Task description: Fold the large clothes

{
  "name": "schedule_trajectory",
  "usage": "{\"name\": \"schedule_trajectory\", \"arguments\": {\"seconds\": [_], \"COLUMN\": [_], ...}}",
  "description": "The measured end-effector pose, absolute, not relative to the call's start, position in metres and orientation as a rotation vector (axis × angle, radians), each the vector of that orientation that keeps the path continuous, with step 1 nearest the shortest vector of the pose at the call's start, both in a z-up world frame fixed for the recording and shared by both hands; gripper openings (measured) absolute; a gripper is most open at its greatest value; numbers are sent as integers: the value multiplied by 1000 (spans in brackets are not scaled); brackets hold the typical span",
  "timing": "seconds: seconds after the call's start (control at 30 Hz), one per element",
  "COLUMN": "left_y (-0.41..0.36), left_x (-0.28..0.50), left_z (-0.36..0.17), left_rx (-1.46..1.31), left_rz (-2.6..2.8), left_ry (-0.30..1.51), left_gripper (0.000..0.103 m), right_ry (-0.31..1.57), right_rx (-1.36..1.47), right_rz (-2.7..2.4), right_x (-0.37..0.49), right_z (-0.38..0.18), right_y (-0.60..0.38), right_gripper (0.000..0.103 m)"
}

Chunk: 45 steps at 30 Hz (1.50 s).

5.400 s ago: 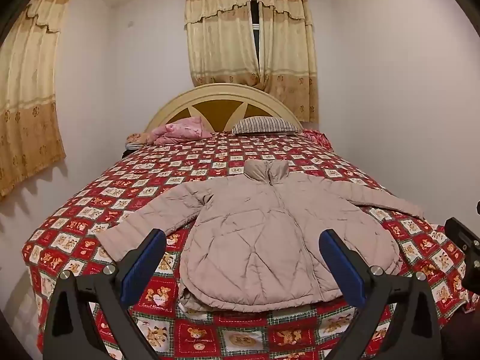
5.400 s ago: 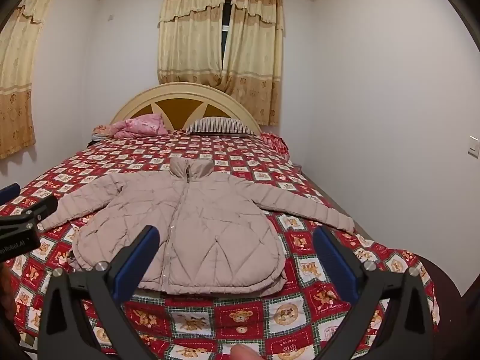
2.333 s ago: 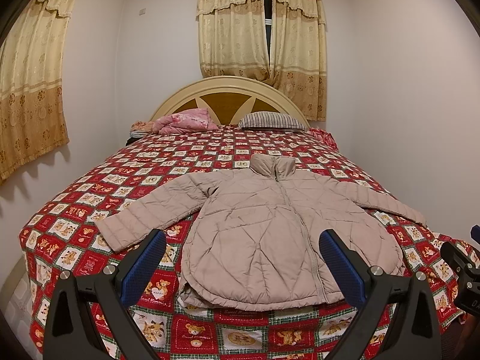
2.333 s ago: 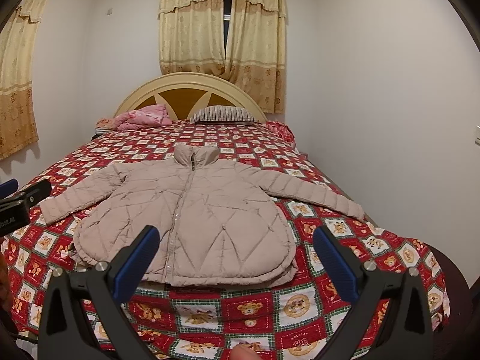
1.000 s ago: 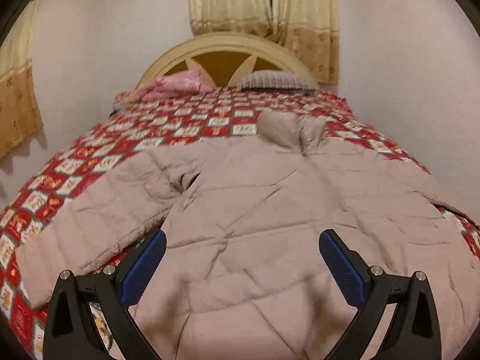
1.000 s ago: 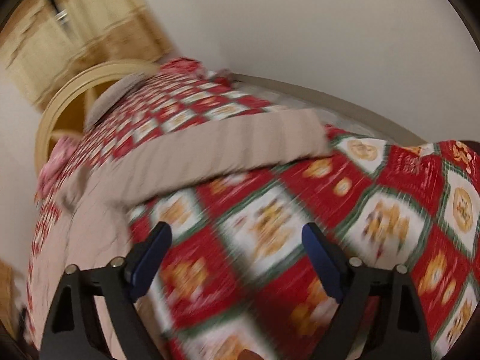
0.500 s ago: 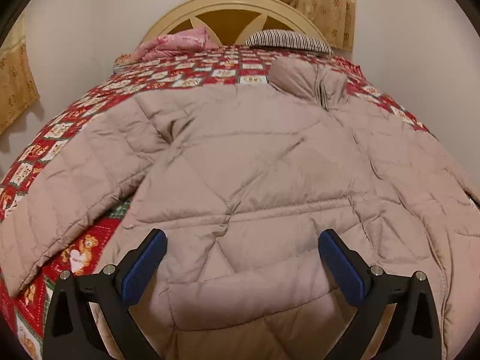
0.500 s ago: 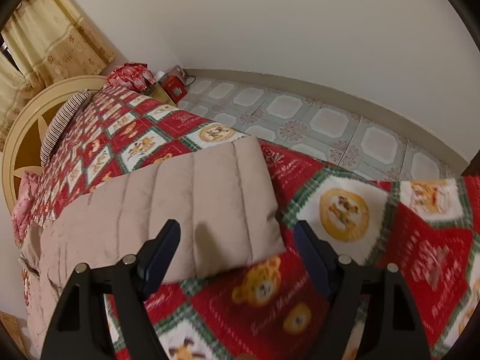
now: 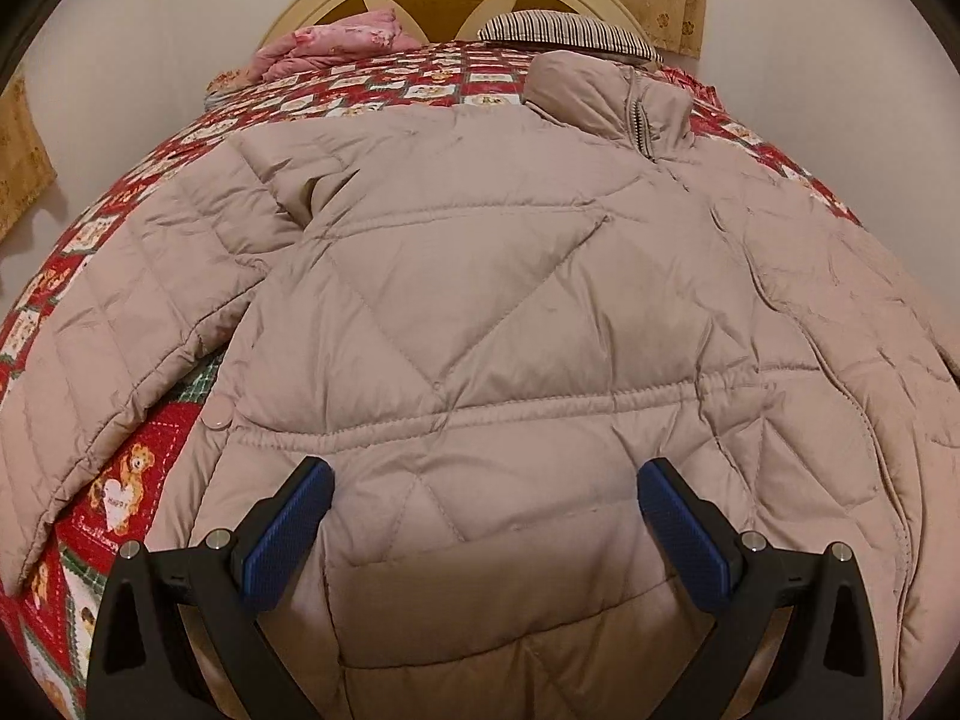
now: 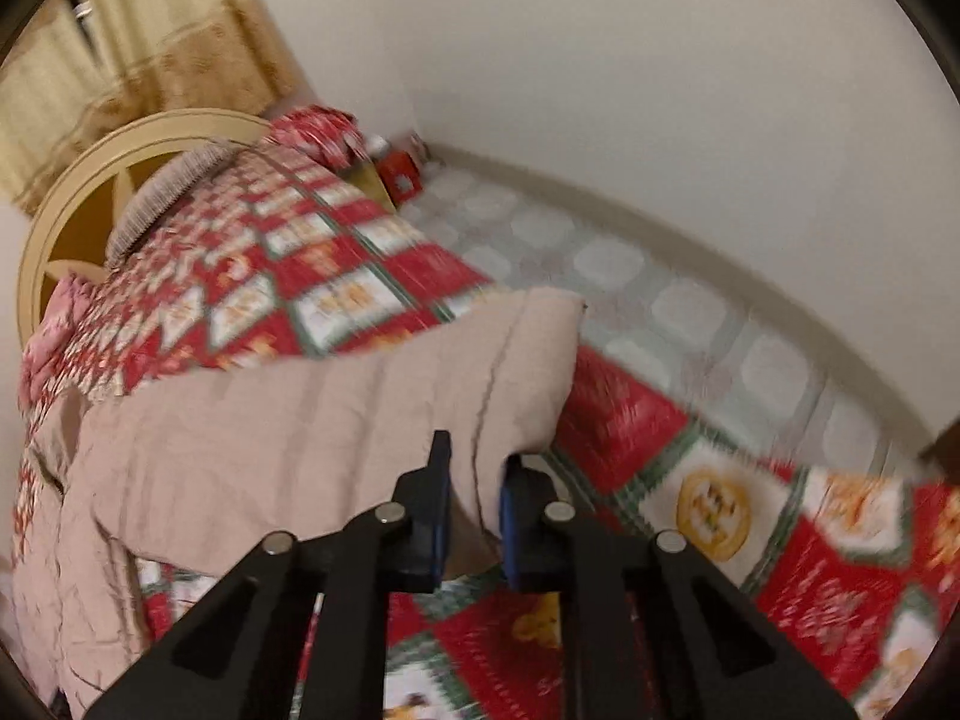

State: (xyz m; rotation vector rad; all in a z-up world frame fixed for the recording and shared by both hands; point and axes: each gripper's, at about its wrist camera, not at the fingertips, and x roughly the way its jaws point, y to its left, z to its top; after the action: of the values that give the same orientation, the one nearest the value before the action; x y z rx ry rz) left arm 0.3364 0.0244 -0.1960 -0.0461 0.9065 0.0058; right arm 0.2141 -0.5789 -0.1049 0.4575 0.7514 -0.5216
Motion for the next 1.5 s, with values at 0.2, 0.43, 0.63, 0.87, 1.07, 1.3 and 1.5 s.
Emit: {"name": "schedule_trajectory", "arguments": {"seconds": [0.2,0.43,0.63,0.87,1.07,1.3,1.5], "left_y": [33,44,55,58,61,71,72], "left_x": [332,310,314,312,310,302,302], "left_z": [-192,-176,-180,-181,-181,-178,-179], "left_rx": [-100,-157,-229,-262,-279,-328,-328], "left_rz": [-1,17,-11,-28,-36,-28,-23], "left_ry": [873,730,745,737,725,677,675], "left_gripper": [102,102,102,102,102,102,102], "right_ry": [616,510,438,417,433,466,569], "right_rx": [265,87,-52,-189,-274,-305,-273], "right_rz": [-475,-387,-278,-131,-7,143,255], "right_x": [223,246,264,283,298,307,328], "right_z": [-30,29,53,51,34,-8,-77], "right_y": [-526,-453,-379,-299,-233,-160,-107], "right_gripper": [16,16,16,16,16,16,16]}}
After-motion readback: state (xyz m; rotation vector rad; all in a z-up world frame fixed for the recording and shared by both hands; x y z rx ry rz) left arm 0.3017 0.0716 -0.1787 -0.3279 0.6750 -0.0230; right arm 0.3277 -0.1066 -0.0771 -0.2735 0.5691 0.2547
